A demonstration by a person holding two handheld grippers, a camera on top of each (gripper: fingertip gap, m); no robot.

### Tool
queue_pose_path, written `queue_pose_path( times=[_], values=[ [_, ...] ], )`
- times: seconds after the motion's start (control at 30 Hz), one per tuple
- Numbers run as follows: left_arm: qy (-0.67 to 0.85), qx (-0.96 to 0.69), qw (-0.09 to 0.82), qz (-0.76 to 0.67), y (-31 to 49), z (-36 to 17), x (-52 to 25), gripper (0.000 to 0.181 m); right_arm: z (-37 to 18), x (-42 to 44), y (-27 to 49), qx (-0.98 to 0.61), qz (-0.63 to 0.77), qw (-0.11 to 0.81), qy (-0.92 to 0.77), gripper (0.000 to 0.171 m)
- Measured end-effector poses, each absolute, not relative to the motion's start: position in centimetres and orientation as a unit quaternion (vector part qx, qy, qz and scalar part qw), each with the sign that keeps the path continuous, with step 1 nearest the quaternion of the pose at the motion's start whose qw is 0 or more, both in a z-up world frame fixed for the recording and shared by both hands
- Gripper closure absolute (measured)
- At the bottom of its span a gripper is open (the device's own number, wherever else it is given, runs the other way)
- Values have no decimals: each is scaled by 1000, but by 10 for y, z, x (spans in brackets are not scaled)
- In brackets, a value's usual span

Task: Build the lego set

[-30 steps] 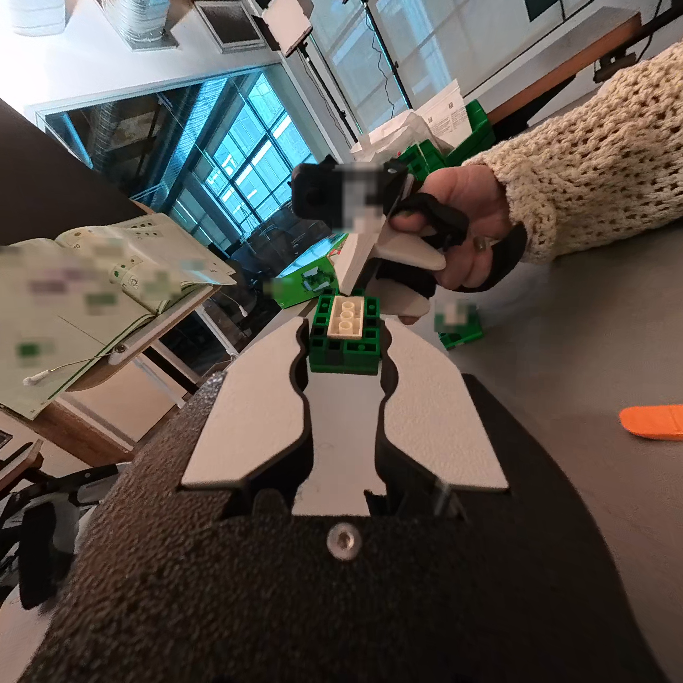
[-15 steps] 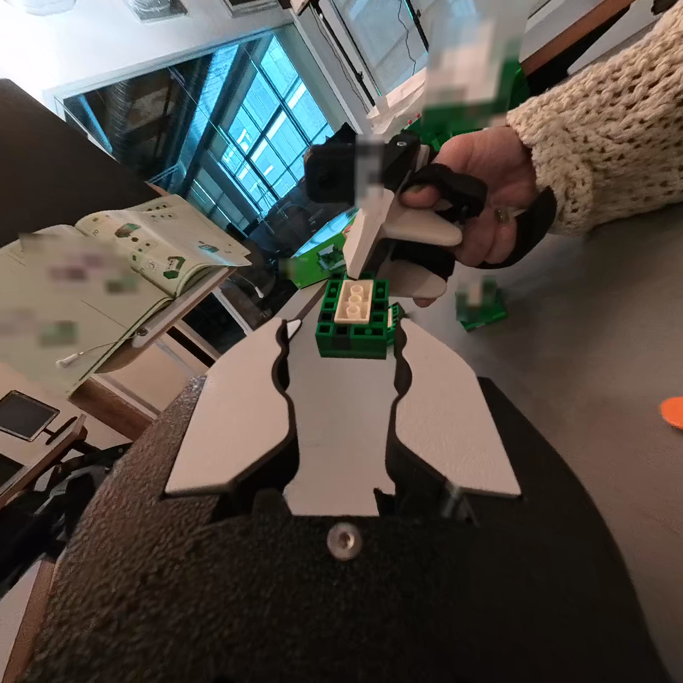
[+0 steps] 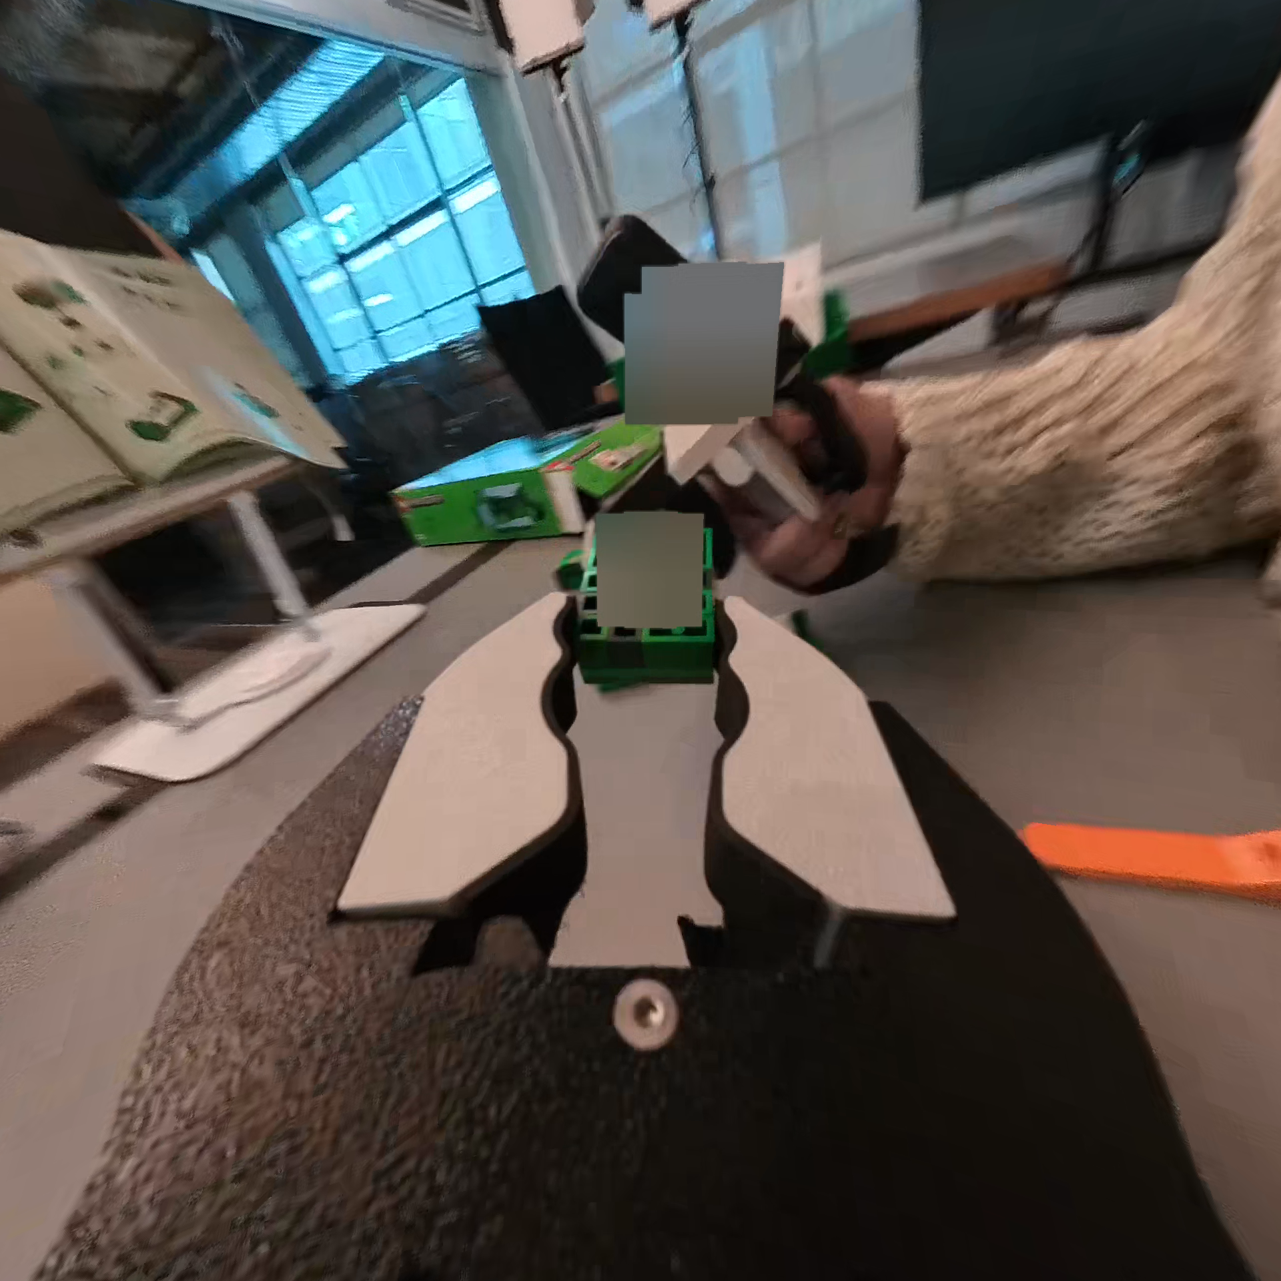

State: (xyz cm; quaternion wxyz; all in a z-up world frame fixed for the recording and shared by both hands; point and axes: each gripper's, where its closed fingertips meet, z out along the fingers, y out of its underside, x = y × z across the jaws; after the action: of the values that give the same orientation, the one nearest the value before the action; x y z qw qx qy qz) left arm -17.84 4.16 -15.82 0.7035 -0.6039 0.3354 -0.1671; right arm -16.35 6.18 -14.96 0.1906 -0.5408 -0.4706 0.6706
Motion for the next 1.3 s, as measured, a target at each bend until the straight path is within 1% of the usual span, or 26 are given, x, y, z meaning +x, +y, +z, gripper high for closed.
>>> queue_pose_path(
  times=[0.1, 0.27, 0.4, 0.57, 0.7, 0.83, 0.93, 1.0, 1.17, 1.3],
  values=[
    [318, -590, 676, -307, 30, -151, -173, 145, -131, -151, 61, -488, 670, 256, -497, 128],
    [291, -545, 636, -463, 15, -139, -170, 145, -116, -145, 47, -448, 632, 320, -545, 128],
    [279, -529, 604, -526, 9, -136, -170, 145, -106, -140, 32, -402, 607, 369, -578, 129],
    [274, -533, 573, -559, 8, -139, -167, 145, -109, -139, 24, -351, 494, 469, -642, 131],
    [269, -544, 588, -535, 14, -141, -170, 145, -106, -134, 50, -373, 451, 518, -624, 134],
    [219, -588, 639, -445, 37, -145, -193, 145, -100, -112, 132, -466, 448, 592, -481, 137],
    [178, -643, 667, -331, 57, -157, -223, 145, -126, -84, 200, -537, 422, 637, -359, 136],
    [160, -660, 682, -272, 64, -160, -243, 145, -147, -70, 227, -571, 415, 644, -295, 137],
    [134, -686, 689, -190, 69, -167, -273, 145, -153, -69, 237, -588, 430, 629, -273, 136],
    [136, -697, 685, -166, 72, -173, -275, 145, -155, -70, 236, -586, 433, 626, -277, 140]
  ],
)
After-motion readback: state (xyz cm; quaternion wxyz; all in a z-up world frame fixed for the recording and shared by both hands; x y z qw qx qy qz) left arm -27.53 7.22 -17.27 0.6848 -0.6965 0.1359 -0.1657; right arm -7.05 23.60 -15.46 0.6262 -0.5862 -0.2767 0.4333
